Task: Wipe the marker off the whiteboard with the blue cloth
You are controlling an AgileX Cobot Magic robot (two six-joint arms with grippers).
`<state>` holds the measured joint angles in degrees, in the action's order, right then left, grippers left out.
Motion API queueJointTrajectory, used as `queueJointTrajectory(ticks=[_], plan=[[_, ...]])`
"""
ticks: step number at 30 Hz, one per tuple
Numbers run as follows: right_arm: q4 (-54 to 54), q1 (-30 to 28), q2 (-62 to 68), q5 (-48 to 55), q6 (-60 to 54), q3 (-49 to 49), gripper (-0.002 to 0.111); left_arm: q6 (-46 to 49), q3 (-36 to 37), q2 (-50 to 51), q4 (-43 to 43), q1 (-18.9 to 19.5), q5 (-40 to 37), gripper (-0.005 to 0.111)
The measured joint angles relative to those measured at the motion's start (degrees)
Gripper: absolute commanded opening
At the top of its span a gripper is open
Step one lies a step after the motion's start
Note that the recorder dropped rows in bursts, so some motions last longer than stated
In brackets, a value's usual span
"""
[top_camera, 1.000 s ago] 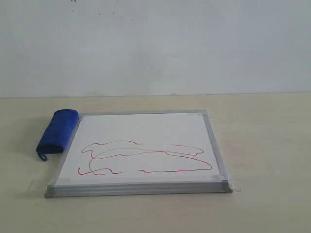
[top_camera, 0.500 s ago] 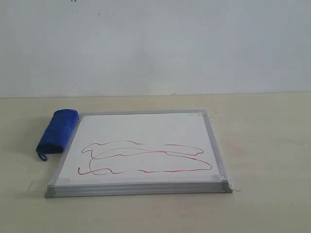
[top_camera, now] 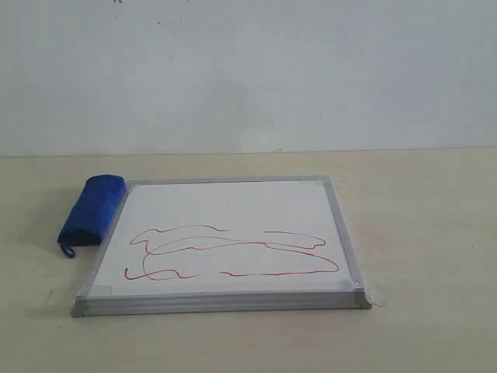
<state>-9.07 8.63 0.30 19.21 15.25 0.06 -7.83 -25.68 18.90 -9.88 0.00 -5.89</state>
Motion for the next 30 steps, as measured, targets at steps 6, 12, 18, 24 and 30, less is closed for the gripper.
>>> queueJointTrajectory(ticks=[6, 12, 18, 24, 30], plan=[[0.0, 0.0, 0.0, 0.0, 0.0, 0.0, 0.001, 0.0, 0.0, 3.98, 0.0, 0.0, 0.87, 0.004], [0.0, 0.0, 0.0, 0.0, 0.0, 0.0, 0.001, 0.0, -1.73, 14.73, 0.0, 0.0, 1.97, 0.004], [0.0, 0.0, 0.0, 0.0, 0.0, 0.0, 0.001, 0.0, -17.54, 35.54, 0.89, 0.03, -9.68, 0.004], [0.0, 0.0, 0.0, 0.0, 0.0, 0.0, 0.001, 2.59, -44.83, 56.0, 1.26, 0.13, -31.54, 0.004], [0.0, 0.0, 0.0, 0.0, 0.0, 0.0, 0.001, 7.83, -65.83, 70.31, 1.35, 0.13, -48.24, 0.004]])
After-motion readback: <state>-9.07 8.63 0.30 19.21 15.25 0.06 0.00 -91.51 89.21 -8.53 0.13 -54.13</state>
